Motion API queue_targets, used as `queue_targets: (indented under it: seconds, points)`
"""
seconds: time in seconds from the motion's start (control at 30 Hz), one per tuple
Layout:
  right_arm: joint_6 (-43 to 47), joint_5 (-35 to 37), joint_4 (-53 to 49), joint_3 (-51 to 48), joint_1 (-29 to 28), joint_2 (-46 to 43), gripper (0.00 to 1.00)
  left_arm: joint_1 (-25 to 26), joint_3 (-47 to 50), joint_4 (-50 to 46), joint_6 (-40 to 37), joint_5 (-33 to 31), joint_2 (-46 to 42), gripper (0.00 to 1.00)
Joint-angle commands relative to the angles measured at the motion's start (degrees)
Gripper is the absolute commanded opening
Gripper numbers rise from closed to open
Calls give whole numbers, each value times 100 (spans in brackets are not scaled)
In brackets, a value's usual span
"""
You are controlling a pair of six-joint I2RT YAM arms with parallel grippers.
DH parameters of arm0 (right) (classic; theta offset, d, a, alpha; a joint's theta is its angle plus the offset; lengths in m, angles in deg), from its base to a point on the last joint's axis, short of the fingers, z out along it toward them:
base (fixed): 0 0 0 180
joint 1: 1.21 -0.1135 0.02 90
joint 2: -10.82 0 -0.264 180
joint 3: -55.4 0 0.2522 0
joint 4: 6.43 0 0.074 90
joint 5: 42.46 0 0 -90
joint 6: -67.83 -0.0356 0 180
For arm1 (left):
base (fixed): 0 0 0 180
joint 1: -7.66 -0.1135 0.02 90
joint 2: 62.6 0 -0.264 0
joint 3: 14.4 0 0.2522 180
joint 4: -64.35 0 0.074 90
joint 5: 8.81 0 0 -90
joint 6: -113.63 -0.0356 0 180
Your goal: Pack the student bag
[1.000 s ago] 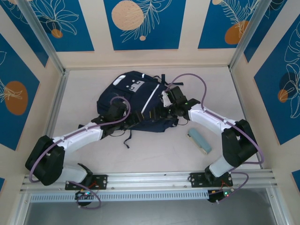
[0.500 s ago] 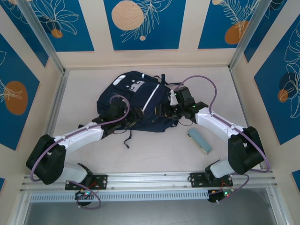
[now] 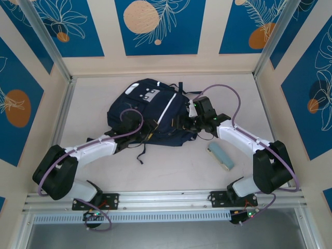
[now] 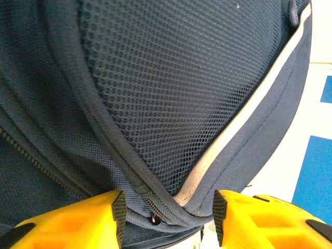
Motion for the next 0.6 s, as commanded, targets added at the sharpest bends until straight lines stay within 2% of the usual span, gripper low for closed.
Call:
queue_targets:
  seconds: [0.0,0.13,0.3,0.37,0.57]
  points:
    - [-35,-54,100,-81,34,-156,58,-1,30,183,213,-171,160,46]
    - [46,-57,106,-80,33,-147,57,-55,-152,284,151,-101,347,39]
    - [451,70,101,-89,28,-194,56,-93,-512,24,-570,-205,262,9]
    - [772,0,127,-89,9,-186,55,-87,-679,-191,-883,-267,95,2]
    - [1353,-257,232,-49,-57,-176,56,-144,-941,-654,-1395,-321,-417,0]
